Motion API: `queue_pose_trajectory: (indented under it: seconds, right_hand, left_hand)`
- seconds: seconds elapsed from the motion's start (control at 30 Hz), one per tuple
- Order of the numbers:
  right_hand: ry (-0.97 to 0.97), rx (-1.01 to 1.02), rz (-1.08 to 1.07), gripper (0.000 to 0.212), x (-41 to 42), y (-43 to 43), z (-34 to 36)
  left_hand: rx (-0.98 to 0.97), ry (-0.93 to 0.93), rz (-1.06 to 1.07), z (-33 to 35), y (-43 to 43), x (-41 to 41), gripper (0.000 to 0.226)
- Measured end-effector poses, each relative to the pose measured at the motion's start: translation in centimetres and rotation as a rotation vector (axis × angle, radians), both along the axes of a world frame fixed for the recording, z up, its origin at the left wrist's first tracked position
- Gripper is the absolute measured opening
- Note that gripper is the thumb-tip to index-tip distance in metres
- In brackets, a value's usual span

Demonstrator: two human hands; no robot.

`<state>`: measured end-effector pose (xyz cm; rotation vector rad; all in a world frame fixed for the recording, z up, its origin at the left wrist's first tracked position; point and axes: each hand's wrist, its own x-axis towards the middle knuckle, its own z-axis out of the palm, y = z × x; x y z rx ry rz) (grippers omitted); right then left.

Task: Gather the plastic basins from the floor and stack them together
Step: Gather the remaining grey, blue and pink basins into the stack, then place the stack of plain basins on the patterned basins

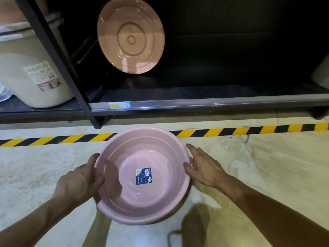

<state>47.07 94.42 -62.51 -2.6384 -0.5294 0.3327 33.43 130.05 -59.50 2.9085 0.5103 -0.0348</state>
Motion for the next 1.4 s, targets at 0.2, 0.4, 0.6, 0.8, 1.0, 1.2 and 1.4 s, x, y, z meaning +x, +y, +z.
queue_pose_trajectory:
  seconds: [0.2, 0.4, 0.6, 0.8, 1.0, 1.2, 1.4]
  right_hand:
    - [-0.121, -0.025, -0.025, 0.052, 0.8, -2.5, 2.3]
    - [-0.185, -0.021, -0.193, 0.049, -1.5, -10.5, 5.7]
    - [-0.182, -0.039, -0.55, 0.049, -8.5, -24.5, 8.7]
    - [-0.219, 0.0, -0.939, 0.054, -20.3, -37.5, 10.8]
    - [-0.209, -0.048, -1.319, 0.046, -35.4, -45.7, 9.6]
    - [-0.018, -0.098, -1.579, 0.052, -50.4, -47.7, 6.4]
    - [0.008, -0.142, -1.672, 0.067, -58.9, -45.4, 3.3]
  left_hand:
    - [0.012, -0.1, -0.203, 2.4, -4.1, 4.3, 0.056]
    - [-0.074, -0.094, -0.546, 5.7, -14.9, 10.9, 0.045]
    - [-0.224, -0.093, -0.822, 7.0, -31.4, 12.4, 0.045]
    - [-0.314, -0.051, -1.104, 8.0, -46.4, 8.2, 0.047]
    - [-0.326, 0.138, -1.371, 6.5, -58.1, 0.5, 0.054]
    - [-0.312, 0.287, -1.431, 2.9, -64.2, -6.1, 0.055]
    - [-0.441, 0.525, -1.469, 0.3, -65.9, -10.4, 0.059]
